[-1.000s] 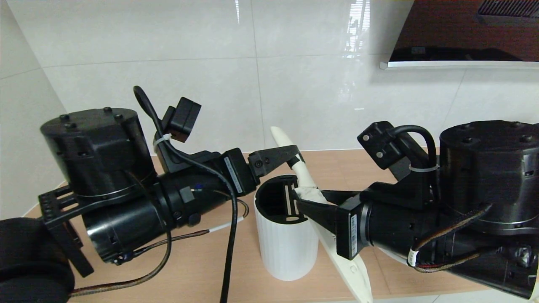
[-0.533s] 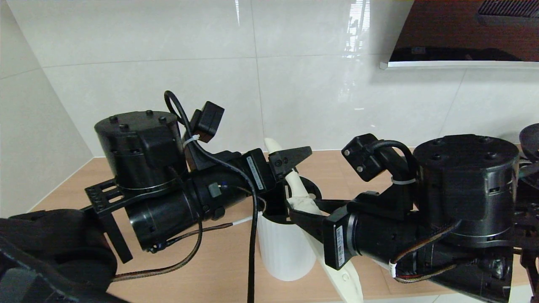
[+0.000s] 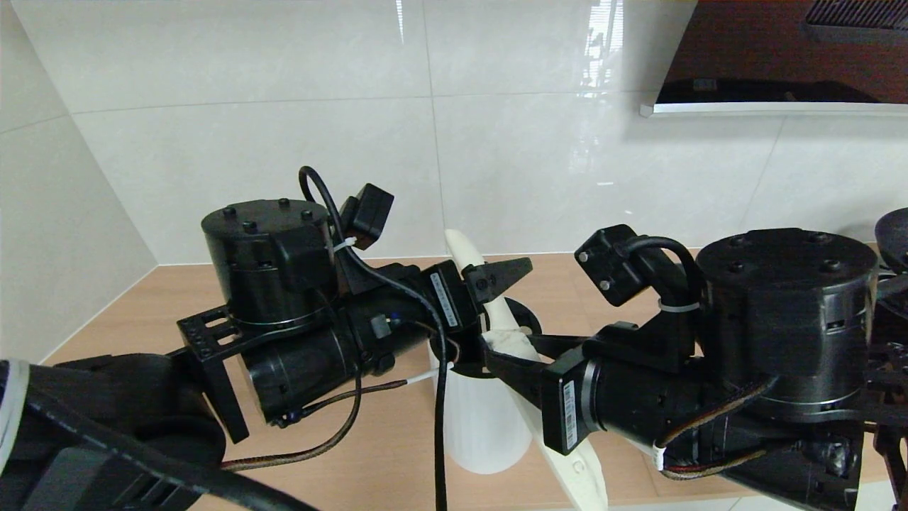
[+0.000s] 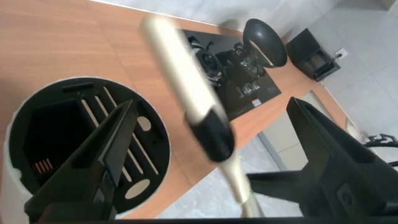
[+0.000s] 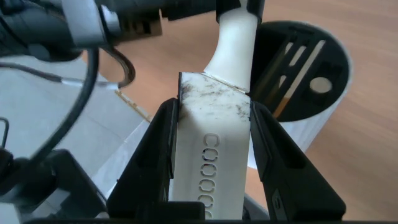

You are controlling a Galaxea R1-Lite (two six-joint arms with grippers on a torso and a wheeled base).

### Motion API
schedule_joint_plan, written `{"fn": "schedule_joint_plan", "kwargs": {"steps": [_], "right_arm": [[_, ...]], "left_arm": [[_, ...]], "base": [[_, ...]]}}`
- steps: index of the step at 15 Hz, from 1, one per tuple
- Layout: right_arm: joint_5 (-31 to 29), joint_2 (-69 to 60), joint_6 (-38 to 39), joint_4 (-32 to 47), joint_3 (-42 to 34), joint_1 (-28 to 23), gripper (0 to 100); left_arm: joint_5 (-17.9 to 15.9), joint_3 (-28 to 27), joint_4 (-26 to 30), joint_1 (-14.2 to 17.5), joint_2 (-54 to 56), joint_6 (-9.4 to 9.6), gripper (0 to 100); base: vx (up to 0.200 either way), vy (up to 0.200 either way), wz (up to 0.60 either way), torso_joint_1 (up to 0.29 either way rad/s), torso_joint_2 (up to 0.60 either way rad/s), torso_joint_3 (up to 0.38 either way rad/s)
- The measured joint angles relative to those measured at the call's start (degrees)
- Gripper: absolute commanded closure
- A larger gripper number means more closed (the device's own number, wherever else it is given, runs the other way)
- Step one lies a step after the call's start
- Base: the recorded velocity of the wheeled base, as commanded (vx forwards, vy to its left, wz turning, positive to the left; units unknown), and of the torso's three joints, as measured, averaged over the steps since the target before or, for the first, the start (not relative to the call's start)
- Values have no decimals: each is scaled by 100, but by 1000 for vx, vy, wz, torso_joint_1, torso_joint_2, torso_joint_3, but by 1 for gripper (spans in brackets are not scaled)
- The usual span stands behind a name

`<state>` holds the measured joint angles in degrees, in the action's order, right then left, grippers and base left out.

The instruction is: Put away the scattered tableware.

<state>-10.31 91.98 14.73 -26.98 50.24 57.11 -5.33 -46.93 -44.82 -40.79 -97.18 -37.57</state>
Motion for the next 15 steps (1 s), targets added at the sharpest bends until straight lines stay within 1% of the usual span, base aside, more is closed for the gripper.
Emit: {"fn": "schedule_joint_plan", "kwargs": {"steps": [15], "right_arm": [[-13,74,5,-50,-24,0,100]], "left_arm": [[49,0,2,-79,5,-55,0]], "base": [[0,0,0,0,0,0]]}}
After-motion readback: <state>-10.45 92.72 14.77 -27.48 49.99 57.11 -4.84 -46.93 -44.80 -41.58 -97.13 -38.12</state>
